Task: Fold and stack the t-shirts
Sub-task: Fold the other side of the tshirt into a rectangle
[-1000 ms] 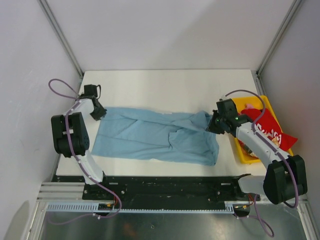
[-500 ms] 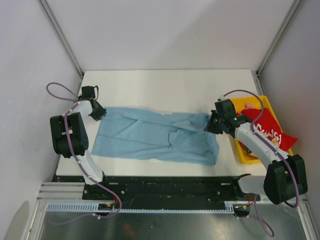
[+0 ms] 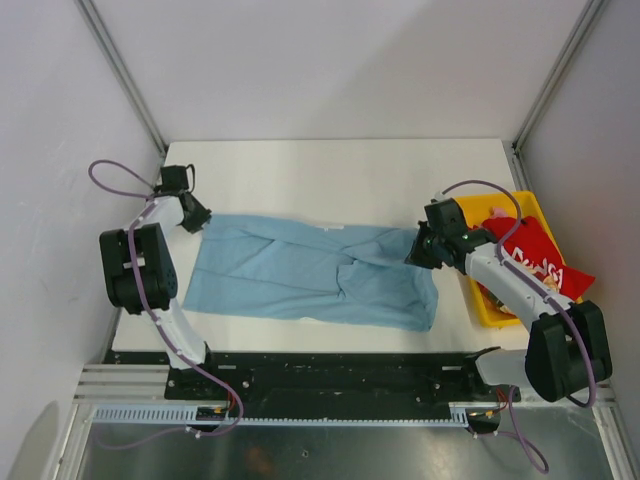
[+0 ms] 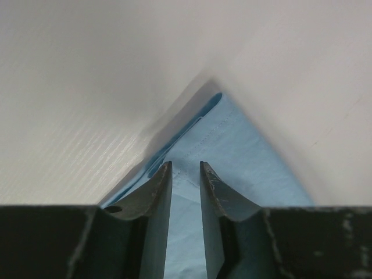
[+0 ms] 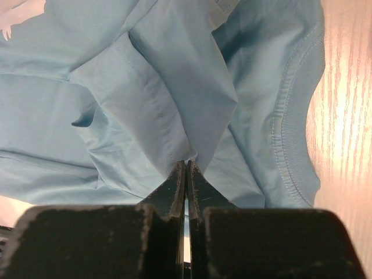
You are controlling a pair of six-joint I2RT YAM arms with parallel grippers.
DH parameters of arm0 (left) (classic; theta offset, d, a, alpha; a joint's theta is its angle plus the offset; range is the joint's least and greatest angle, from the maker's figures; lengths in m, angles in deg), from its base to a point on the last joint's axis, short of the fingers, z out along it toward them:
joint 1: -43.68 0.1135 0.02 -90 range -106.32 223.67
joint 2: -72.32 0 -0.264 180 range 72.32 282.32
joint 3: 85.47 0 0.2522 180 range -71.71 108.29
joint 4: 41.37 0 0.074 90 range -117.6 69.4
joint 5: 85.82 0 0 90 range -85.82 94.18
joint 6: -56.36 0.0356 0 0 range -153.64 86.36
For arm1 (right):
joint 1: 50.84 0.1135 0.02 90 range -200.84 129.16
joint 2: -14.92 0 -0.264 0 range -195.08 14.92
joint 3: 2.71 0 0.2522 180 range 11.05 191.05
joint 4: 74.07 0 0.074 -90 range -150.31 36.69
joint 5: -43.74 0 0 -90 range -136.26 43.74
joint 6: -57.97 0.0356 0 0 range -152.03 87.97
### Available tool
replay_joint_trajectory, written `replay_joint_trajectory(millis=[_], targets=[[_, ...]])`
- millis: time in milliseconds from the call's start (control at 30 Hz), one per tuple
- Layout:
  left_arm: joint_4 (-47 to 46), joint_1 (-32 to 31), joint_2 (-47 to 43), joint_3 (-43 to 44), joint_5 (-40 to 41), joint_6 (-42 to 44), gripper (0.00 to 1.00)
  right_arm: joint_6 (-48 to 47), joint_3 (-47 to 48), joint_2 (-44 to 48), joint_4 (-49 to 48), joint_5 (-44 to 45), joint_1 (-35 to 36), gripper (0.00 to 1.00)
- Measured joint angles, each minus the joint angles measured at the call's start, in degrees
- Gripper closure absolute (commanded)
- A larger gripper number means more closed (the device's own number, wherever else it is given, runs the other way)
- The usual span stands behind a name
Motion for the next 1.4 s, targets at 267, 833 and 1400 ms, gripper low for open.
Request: replay_joint_trajectory(millis=[267, 833, 1400], targets=[[0.0, 0.04, 1.7, 0.0, 0.13, -1.31, 0.7, 0.24, 0.0, -0.22, -0.31, 0.0, 0.22, 1.0], [0.02, 0.04, 3.23, 0.0, 0.66, -1.75, 0.64, 0.28, -0.02, -0.81, -1.01, 0.02, 0.61, 1.0], [0.26, 0.09, 4.39, 0.0, 0.81, -1.7, 0.76, 0.31, -0.02, -1.84, -1.66, 0.0, 0.74, 1.0]])
